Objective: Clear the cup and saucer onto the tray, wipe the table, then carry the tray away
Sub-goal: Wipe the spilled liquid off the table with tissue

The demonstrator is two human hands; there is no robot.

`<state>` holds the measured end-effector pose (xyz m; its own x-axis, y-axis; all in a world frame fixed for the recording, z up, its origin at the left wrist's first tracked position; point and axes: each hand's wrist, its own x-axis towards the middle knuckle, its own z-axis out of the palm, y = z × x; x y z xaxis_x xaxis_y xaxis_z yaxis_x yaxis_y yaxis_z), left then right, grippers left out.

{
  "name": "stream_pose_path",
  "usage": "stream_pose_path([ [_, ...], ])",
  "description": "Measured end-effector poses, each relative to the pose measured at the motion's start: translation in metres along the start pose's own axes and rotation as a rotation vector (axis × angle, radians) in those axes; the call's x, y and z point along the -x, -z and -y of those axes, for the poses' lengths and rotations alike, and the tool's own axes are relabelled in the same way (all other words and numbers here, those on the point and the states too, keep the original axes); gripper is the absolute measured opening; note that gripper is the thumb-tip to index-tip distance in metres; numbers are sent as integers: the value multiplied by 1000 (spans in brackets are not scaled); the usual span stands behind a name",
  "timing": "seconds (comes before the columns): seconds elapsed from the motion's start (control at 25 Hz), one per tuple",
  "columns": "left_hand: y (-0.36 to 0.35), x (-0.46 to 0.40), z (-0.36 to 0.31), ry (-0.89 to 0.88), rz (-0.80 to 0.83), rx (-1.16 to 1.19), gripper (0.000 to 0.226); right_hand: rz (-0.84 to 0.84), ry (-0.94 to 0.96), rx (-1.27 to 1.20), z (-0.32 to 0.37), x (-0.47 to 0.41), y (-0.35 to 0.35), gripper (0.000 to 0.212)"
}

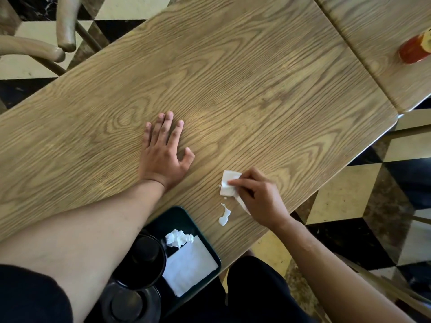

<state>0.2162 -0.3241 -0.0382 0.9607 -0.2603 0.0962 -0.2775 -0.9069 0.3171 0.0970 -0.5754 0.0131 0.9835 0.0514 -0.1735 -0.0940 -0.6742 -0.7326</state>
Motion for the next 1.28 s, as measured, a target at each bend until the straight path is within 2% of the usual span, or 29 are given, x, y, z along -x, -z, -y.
stream_pose_path([
  [0.08, 0, 0, 0, -1, -6, 0, 72, 57, 28, 4, -6, 3, 4, 29],
  [0.24, 0, 0, -1, 8, -14, -1, 72, -248, -269, -2, -18, -26, 30, 26],
  [0.32, 0, 0, -1, 4, -18, -3, 71, -295, -313, -7, -17, -36, 30, 27],
  [0.4, 0, 0, -1, 6, -15, -2, 71, -177, -200, 9, -10, -30, 21, 26],
  [0.52, -1, 0, -1, -3, -18, 0, 71, 112, 37, 44, -4, -1, 6, 29],
  [0.6, -1, 1, 0, -10, -27, -8, 70, 206, 94, 48, -11, 12, 9, 30],
  [0.68, -1, 0, 0, -8, -21, -5, 70, 123, 60, 77, -19, 16, 16, 27],
  [0.76, -1, 0, -1, 0, -8, -4, 71, -142, -72, 128, -26, 21, 22, 24],
  [0.84, -1, 0, -1, 4, -6, -3, 71, -417, -295, 136, -23, 27, 21, 22],
  [0.92, -1, 0, 0, -1, -12, -4, 70, -550, -446, 108, -10, 34, 7, 24],
  [1.0, -1, 0, 0, -7, -20, -8, 70, -491, -409, 81, 6, 44, -14, 26],
  [1.16, -1, 0, 0, -8, -25, -10, 69, -159, -87, 76, 14, 61, -28, 22],
  [1.2, -1, 0, -1, -9, -24, -8, 69, -160, -68, 87, 8, 56, -22, 19],
  [1.28, 0, 0, -1, -2, -12, -2, 70, -300, -148, 124, -4, 37, -5, 17],
])
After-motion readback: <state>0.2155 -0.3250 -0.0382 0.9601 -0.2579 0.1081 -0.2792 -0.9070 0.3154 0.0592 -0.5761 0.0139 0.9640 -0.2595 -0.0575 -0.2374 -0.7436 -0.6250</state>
